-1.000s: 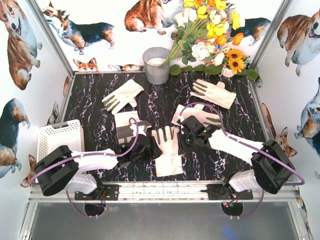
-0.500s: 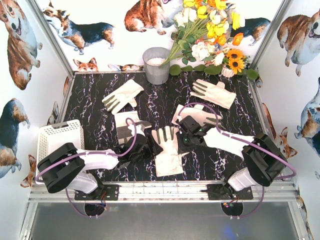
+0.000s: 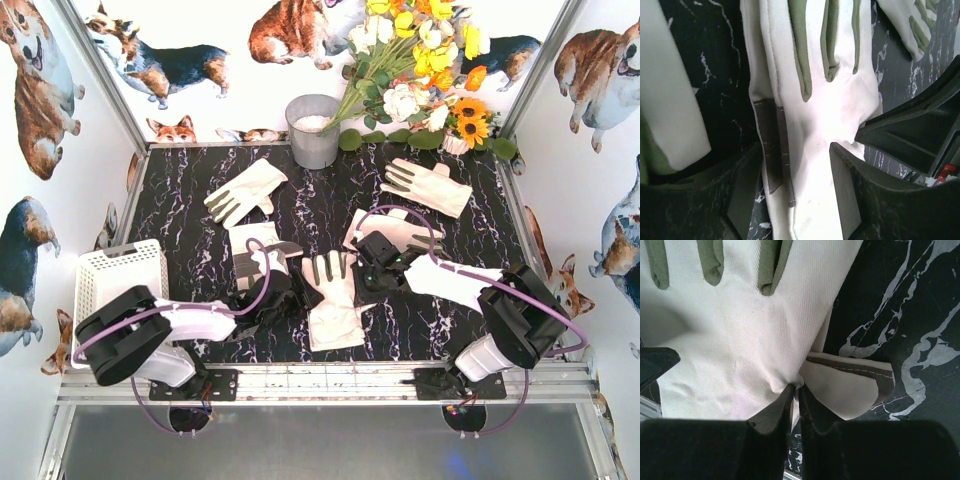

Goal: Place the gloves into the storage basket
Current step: Pick up the glove from the center of the board, then place the glove in the bin.

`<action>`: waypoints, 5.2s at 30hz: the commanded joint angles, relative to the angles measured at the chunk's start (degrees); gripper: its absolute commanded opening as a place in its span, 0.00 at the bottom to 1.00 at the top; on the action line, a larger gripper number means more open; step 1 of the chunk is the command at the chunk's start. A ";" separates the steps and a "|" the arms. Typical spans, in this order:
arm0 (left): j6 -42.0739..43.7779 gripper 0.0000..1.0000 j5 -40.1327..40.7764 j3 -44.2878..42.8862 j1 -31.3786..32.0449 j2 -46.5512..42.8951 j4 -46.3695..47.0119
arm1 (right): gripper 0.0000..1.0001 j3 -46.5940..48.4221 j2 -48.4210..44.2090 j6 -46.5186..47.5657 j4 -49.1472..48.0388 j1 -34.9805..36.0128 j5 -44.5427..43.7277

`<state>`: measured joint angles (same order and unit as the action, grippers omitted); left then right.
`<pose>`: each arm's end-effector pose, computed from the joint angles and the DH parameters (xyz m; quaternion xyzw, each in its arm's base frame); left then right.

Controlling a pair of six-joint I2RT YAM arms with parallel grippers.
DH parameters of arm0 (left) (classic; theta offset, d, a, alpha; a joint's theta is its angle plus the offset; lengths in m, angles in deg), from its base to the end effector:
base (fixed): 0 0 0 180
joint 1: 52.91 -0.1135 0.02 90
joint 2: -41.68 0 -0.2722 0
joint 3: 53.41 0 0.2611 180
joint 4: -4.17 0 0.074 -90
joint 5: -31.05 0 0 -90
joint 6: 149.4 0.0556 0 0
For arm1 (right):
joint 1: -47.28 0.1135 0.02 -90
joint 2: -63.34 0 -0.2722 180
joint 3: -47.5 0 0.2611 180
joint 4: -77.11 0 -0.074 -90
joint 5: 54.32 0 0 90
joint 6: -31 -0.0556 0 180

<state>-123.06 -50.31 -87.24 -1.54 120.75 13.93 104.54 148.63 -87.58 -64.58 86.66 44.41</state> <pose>0.1671 -0.1958 0.1205 -0.1292 0.8776 -0.3493 0.3018 0.2103 0.1835 0.1429 -0.1073 0.9705 0.1750 0.1263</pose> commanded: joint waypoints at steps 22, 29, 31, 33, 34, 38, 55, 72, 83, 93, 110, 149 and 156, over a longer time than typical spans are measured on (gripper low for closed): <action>6.52 0.00 -2.64 0.73 -0.34 6.70 9.89 | 0.12 -0.68 2.83 -0.60 -4.08 0.35 -1.00; 10.23 0.00 3.78 -7.75 1.03 2.06 -13.30 | 0.27 -1.06 -4.49 0.88 -2.02 0.12 -7.47; 9.92 0.00 5.21 -10.01 1.31 1.59 -19.69 | 0.35 -0.75 -6.74 1.42 -1.25 -0.41 -9.00; 8.72 0.00 6.70 -11.78 1.36 1.09 -25.76 | 0.44 -0.39 -9.28 1.39 -0.41 -1.35 -10.51; 8.45 0.00 7.71 -12.89 1.36 0.46 -29.06 | 0.45 -0.38 -10.34 1.40 -0.19 -1.85 -10.94; 8.67 0.00 13.81 -17.98 1.53 -2.52 -44.13 | 0.50 -1.12 -14.84 0.99 -0.25 -3.76 -12.72; 19.27 0.00 19.21 -36.94 -4.94 -14.22 -75.50 | 0.50 -3.33 -18.86 2.67 -3.95 -6.24 -15.51; 40.12 0.00 4.85 -43.80 -39.70 -20.60 -83.93 | 0.51 -4.63 -20.82 3.13 -3.59 -6.48 -15.39; 50.93 0.00 6.75 -47.29 -57.72 -19.61 -86.99 | 0.51 -5.23 -22.44 3.82 -4.07 -6.68 -14.30; 58.47 0.00 14.63 -51.48 -64.89 -15.40 -87.88 | 0.51 -6.57 -25.90 5.53 -2.82 -7.29 -14.52; 64.66 0.00 30.43 -41.55 -65.53 -12.06 -74.70 | 0.51 -6.58 -28.61 4.32 -3.61 -7.73 -9.74; 86.60 0.00 32.38 -27.81 -66.23 2.66 -47.78 | 0.51 -8.64 -34.93 3.27 -1.81 -7.82 -8.34; 88.87 0.00 33.92 -30.69 -66.38 8.04 -47.23 | 0.51 -8.57 -36.98 3.32 -0.44 -7.84 -8.62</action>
<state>-36.13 -17.63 -114.78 -67.02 127.33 -34.81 95.73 113.69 -84.17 -63.95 79.03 35.89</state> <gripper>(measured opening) 0.026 0.506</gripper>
